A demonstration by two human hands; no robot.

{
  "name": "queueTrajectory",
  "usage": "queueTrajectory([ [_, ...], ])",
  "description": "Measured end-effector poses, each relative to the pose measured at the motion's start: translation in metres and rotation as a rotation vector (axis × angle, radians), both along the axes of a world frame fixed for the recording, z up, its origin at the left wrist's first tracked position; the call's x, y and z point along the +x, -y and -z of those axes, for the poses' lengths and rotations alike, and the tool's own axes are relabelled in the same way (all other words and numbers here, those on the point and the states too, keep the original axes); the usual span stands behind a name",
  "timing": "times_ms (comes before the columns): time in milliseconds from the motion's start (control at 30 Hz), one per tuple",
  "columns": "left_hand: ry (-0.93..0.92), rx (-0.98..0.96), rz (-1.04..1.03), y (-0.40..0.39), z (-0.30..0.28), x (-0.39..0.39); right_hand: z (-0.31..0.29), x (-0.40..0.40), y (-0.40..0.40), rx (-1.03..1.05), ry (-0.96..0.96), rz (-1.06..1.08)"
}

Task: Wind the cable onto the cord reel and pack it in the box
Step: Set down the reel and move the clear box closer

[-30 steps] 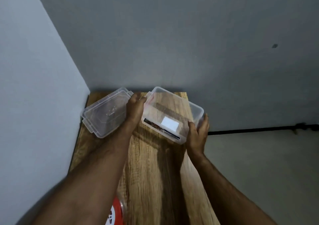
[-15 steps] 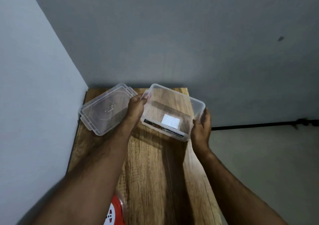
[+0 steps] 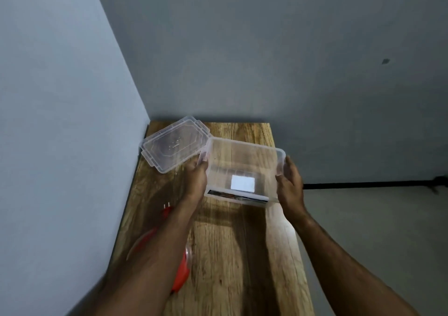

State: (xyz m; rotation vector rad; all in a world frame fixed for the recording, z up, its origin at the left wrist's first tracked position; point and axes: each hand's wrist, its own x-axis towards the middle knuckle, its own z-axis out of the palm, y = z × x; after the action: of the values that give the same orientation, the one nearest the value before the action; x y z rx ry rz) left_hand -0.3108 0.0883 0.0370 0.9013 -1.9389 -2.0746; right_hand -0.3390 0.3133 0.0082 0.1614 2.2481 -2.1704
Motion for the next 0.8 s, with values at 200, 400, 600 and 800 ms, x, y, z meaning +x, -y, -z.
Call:
queueTrajectory([
  [200,0.035,-0.040,-0.063,-0.020,0.009,0.063,-0.002,0.042,-0.025,0.039,-0.010,-0.111],
  [400,0.061,0.022,-0.124,-0.038,0.026,0.114,0.013,0.073,-0.047,0.117,0.056,-0.160],
  [600,0.070,0.076,-0.143,-0.048,0.029,0.139,0.022,0.091,-0.054,0.147,0.100,-0.198],
  [800,0.058,0.070,-0.114,-0.048,0.030,0.148,0.021,0.097,-0.054,0.152,0.085,-0.207],
])
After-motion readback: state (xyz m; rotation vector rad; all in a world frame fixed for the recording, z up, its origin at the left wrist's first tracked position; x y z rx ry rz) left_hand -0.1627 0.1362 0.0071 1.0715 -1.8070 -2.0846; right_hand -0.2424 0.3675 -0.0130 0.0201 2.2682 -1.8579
